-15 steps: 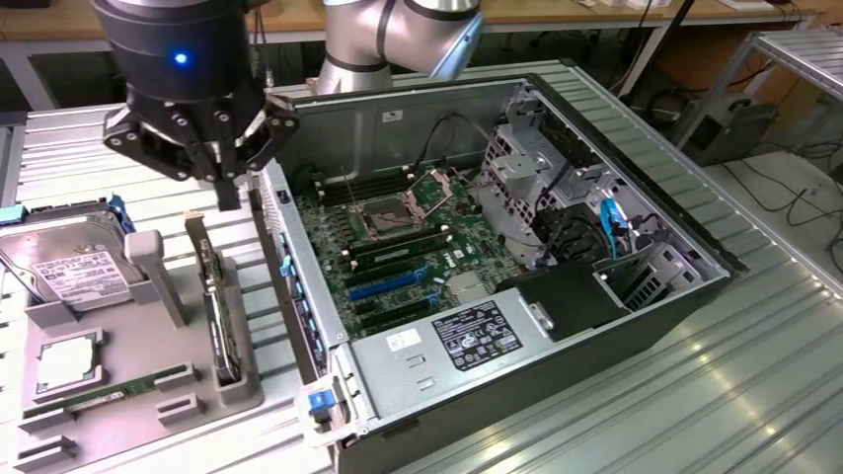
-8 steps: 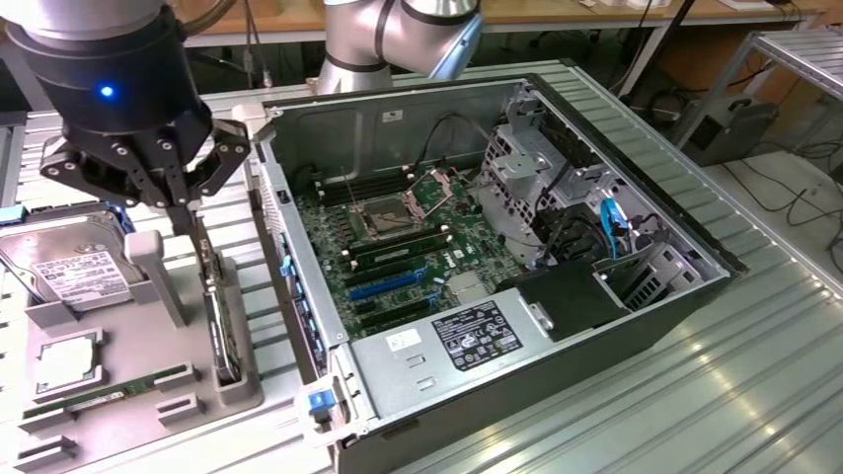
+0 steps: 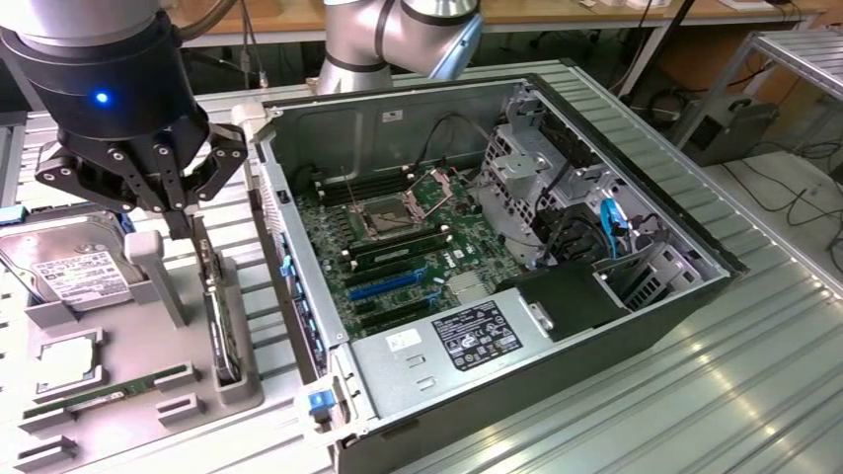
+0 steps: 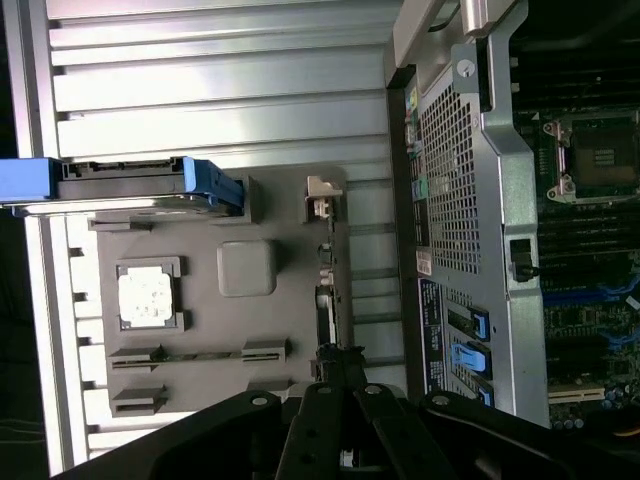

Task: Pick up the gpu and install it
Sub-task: 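Pick up the gpu and move the gpu toward the slot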

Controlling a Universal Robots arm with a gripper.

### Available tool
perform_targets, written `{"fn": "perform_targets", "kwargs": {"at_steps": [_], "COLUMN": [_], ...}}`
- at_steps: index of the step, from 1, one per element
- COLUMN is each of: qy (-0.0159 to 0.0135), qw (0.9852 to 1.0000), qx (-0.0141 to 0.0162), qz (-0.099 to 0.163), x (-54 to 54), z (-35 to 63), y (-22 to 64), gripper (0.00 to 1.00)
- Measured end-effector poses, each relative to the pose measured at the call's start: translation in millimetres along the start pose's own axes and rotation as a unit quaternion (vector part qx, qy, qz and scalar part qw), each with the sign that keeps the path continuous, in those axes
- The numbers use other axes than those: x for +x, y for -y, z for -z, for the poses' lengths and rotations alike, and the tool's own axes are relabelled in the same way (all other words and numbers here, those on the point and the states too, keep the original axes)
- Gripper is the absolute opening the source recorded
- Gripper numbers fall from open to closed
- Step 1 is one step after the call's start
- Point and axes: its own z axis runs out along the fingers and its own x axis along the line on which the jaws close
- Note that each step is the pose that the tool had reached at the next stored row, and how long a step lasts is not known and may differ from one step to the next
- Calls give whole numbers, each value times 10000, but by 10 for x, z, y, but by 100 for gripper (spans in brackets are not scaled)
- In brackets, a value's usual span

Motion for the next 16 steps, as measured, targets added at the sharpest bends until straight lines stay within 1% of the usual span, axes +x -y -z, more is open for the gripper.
{"fn": "perform_targets", "kwargs": {"at_steps": [9, 11, 14, 16], "qy": [0, 0, 1, 0], "qw": [10000, 10000, 10000, 10000], "qx": [0, 2, 2, 3], "qz": [0, 0, 0, 0], "x": [0, 0, 3, 3], "z": [0, -7, -83, -118], "y": [0, 1, 15, 29], "gripper": [11, 24, 42, 42]}}
